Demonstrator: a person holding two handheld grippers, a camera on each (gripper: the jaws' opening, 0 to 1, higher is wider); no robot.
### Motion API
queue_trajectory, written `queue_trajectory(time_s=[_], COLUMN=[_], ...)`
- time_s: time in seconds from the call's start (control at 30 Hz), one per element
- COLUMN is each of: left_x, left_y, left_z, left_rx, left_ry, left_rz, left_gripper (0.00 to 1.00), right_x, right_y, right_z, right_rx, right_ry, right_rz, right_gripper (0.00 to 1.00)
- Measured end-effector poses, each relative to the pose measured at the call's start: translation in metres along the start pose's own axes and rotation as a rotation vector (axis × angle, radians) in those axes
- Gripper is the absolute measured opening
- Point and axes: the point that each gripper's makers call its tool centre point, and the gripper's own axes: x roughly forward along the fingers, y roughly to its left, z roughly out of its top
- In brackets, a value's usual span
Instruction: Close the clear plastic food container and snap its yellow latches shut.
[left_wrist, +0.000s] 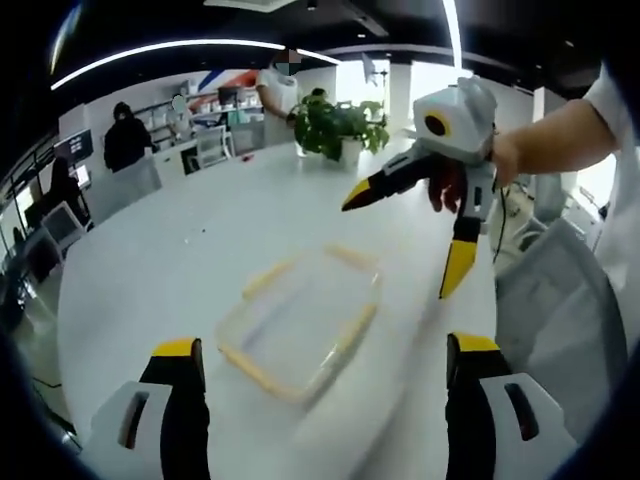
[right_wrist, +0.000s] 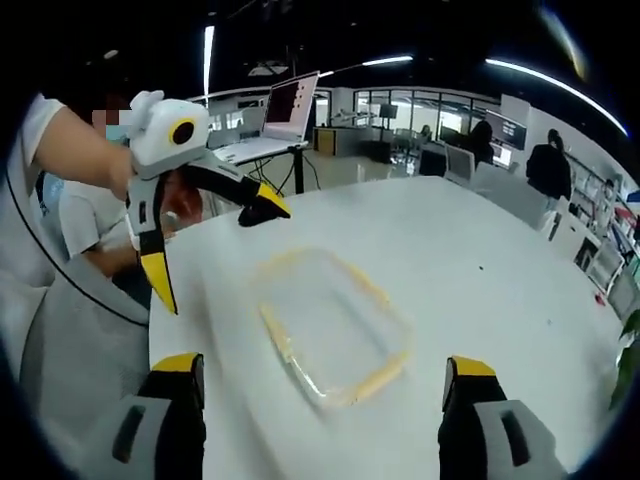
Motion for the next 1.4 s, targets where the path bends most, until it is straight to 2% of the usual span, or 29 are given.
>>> queue_trajectory(time_s=[0.43, 0.8, 1.03, 1.13, 1.4], left_x=[-0.020, -0.042, -0.057, -0.058, -0.068], left_y=[-0.016, -0.036, -0.050, -0.058, -0.075], left_z=[0.013, 0.006, 0.011, 0.006, 0.000], left_rx=[-0.013, -0.058, -0.069, -0.052, -0.070], left_ry=[-0.039, -0.061, -0.085, -0.061, -0.075], left_rz=[0.025, 0.047, 0.053, 0.054, 0.044], left_gripper=[0.99, 0.99, 0.99, 0.99, 0.99], right_x=[-0.029, -0.050, -0.065, -0.072, -0.092], right_y=[0.017, 0.041, 0.055, 0.060, 0.074], right_z=[0.006, 0.003, -0.003, -0.006, -0.010], right_rx=[0.006, 0.025, 0.026, 0.033, 0.052], right_ry=[-0.048, -0.080, -0.086, -0.087, -0.118], right_rz=[-0.023, -0.029, -0.028, -0.030, -0.042], right_gripper=[0.99, 0.99, 0.99, 0.99, 0.99])
